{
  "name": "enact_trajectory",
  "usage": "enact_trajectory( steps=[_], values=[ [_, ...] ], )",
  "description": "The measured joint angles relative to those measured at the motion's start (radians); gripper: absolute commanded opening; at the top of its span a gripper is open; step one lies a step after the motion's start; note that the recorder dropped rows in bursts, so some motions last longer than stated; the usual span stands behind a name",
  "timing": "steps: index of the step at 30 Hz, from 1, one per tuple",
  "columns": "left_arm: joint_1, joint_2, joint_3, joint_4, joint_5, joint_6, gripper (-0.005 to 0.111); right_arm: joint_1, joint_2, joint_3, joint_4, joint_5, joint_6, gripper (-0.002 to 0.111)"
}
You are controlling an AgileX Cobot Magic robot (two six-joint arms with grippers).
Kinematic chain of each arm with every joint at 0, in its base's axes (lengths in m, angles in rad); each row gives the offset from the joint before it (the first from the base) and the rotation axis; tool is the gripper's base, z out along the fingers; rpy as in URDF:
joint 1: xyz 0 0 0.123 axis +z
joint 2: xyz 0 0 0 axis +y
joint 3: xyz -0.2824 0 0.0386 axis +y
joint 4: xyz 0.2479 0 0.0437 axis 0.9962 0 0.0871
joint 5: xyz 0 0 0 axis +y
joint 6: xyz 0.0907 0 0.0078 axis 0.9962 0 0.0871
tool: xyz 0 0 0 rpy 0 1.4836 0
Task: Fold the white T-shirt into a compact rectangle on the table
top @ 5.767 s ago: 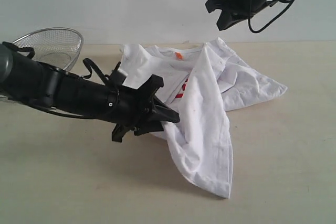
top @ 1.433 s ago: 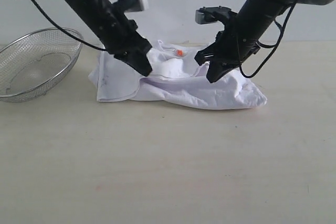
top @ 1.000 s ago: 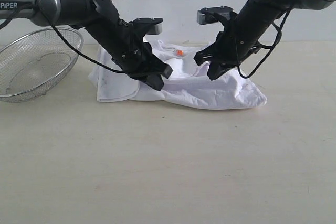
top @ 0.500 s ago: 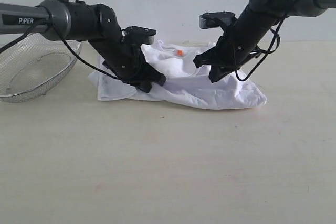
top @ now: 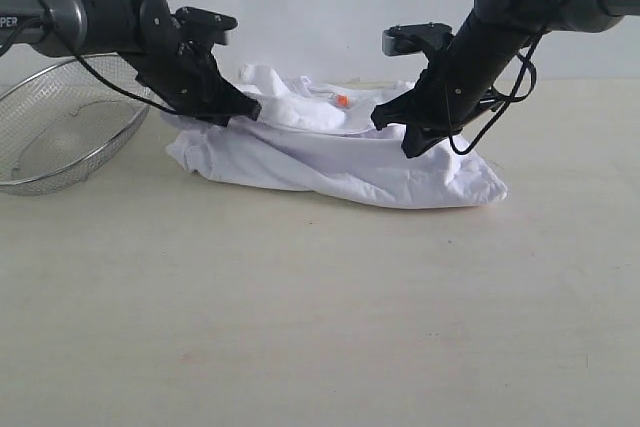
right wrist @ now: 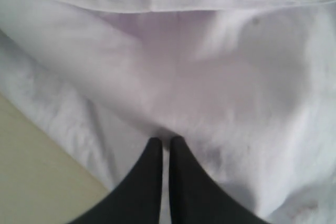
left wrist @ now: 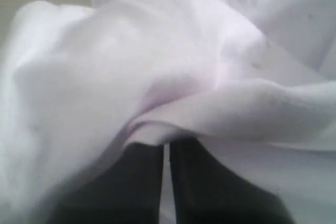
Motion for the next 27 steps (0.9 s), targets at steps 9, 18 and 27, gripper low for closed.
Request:
enact_trajectory(
  steps=[9,18,27],
  values=[
    [-0.001,0.000,-0.016,0.000,0.113,0.027,0.004,0.000,0.000,0.000,-0.004,0.023,0.000,0.000],
    [-0.001,0.024,-0.016,0.000,0.153,0.033,0.004,0.000,0.000,0.000,-0.118,0.028,0.108,0.000],
    [-0.002,0.065,-0.016,0.042,0.164,-0.026,0.004,0.000,0.013,0.000,-0.136,0.048,0.150,0.000]
  ],
)
